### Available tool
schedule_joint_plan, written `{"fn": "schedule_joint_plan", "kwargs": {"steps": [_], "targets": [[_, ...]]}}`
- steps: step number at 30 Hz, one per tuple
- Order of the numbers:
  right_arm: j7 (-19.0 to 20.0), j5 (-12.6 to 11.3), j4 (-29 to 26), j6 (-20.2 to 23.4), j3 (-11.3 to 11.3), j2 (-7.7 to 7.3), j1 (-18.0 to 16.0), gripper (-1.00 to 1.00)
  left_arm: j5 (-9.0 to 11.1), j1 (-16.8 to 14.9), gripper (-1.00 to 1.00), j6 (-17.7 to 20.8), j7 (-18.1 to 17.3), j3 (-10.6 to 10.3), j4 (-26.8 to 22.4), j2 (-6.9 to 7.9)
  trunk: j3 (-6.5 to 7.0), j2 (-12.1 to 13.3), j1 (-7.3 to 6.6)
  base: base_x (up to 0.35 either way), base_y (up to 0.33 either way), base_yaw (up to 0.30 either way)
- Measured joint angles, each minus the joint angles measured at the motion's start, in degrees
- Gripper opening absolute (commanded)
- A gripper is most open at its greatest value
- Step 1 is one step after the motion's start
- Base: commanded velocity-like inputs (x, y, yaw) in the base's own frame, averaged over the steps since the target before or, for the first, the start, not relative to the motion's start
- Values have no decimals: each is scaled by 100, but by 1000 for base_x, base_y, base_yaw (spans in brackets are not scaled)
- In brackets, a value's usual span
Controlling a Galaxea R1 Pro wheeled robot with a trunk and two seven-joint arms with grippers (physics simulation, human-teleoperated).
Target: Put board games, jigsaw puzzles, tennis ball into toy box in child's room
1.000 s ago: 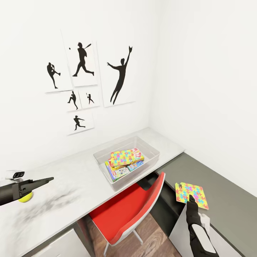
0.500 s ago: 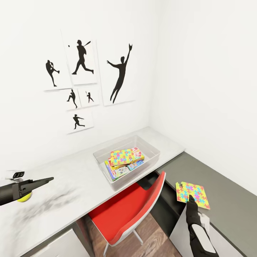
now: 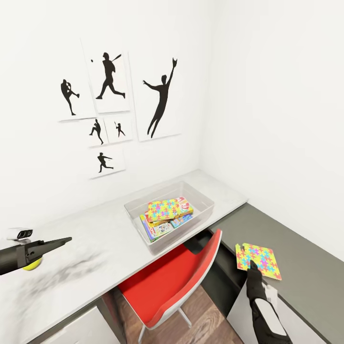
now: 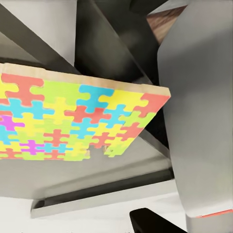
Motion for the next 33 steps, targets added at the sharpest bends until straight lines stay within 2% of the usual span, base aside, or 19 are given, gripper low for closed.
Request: {"fn": "schedule_joint_plan", "kwargs": {"steps": [16,33], "targets": [[58,13,445,-15,35,-6,-272,100,7,0,100,0,0,6,0,0,0,0,0,0,0,0],[63,62,496,-7,69,-91,-476,100,9,0,100,-24,0,6,0,-8,0,0,0,0,0,0]]}}
